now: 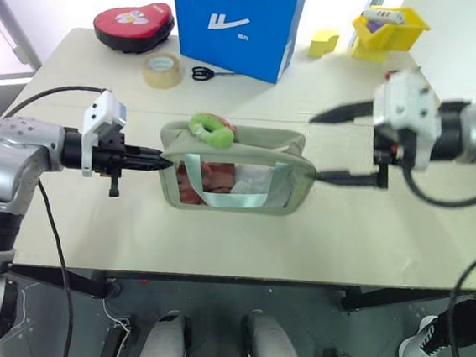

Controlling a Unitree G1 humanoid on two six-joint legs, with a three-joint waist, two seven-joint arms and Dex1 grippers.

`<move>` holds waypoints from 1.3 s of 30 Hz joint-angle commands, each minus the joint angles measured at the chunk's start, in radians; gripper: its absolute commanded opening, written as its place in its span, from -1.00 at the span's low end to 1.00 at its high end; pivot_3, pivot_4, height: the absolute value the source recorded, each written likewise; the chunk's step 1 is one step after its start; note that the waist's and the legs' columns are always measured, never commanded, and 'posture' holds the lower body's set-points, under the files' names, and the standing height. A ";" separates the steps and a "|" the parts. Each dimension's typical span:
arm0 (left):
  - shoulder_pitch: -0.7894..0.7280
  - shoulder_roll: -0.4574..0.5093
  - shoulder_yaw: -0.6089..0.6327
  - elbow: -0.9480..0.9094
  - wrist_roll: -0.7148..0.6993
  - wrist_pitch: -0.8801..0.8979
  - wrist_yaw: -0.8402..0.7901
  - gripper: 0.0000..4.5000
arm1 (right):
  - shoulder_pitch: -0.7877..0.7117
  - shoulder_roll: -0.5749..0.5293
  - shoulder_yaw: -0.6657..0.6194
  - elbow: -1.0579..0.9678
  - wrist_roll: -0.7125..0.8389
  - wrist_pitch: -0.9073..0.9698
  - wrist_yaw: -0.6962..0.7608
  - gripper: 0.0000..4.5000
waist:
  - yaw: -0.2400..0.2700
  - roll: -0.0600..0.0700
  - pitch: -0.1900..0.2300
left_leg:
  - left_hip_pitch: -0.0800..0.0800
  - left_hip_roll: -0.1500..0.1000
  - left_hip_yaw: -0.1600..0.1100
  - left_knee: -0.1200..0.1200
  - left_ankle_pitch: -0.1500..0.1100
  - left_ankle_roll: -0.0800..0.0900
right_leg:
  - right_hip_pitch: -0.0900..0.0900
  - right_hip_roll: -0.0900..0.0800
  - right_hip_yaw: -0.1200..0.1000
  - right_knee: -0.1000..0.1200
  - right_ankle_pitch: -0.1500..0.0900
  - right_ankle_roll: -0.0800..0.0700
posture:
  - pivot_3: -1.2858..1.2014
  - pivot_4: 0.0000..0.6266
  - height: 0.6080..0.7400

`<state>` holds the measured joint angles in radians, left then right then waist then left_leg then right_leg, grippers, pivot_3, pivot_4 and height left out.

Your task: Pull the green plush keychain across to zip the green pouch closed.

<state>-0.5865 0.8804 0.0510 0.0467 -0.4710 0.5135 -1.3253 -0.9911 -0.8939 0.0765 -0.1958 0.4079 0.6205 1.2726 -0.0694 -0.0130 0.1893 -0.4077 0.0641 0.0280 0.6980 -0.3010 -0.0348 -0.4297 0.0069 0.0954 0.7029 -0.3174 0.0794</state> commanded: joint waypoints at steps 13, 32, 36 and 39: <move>-0.005 -0.008 -0.003 -0.020 0.007 -0.029 0.011 -1.00 | -0.269 0.394 0.286 0.273 -0.201 0.013 -0.116 0.88 | 0.011 0.000 0.000 | -0.003 0.000 0.000 0.000 0.000 0.000 | -0.002 -0.003 -0.001 -0.001 0.000 0.000 | 0.03 -0.52 0.96; 0.005 0.009 0.006 -0.016 0.009 -0.029 0.018 -1.00 | -0.272 0.345 0.259 0.269 -0.224 0.062 -0.069 -0.97 | 0.002 0.000 0.000 | -0.002 0.000 -0.001 0.000 0.000 0.000 | -0.002 -0.002 -0.001 0.000 0.000 0.000 | 0.03 -0.52 0.96; 0.030 0.015 0.015 -0.006 0.019 -0.037 0.033 -1.00 | -0.233 0.226 0.199 0.222 -0.204 0.087 -0.039 -0.97 | 0.004 0.000 0.000 | -0.002 0.000 -0.001 0.000 0.000 0.000 | -0.001 -0.002 -0.001 0.000 0.000 0.000 | 0.03 -0.52 0.96; 0.050 0.019 0.024 -0.009 0.018 -0.032 0.045 -1.00 | -0.194 0.139 0.148 0.171 -0.181 0.136 -0.033 -0.97 | 0.002 0.000 0.000 | -0.002 0.000 -0.001 -0.001 0.000 0.000 | -0.001 -0.002 -0.001 0.000 0.000 0.000 | 0.03 -0.52 0.96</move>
<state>-0.5558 0.8757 0.0614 0.0377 -0.4676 0.4745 -1.2915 -1.1847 -0.7108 0.2872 0.0189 0.2106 0.7281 1.2366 -0.0671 -0.0130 0.1891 -0.4097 0.0639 0.0272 0.6974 -0.3009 -0.0350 -0.4310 0.0053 0.0943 0.7024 -0.3174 0.0795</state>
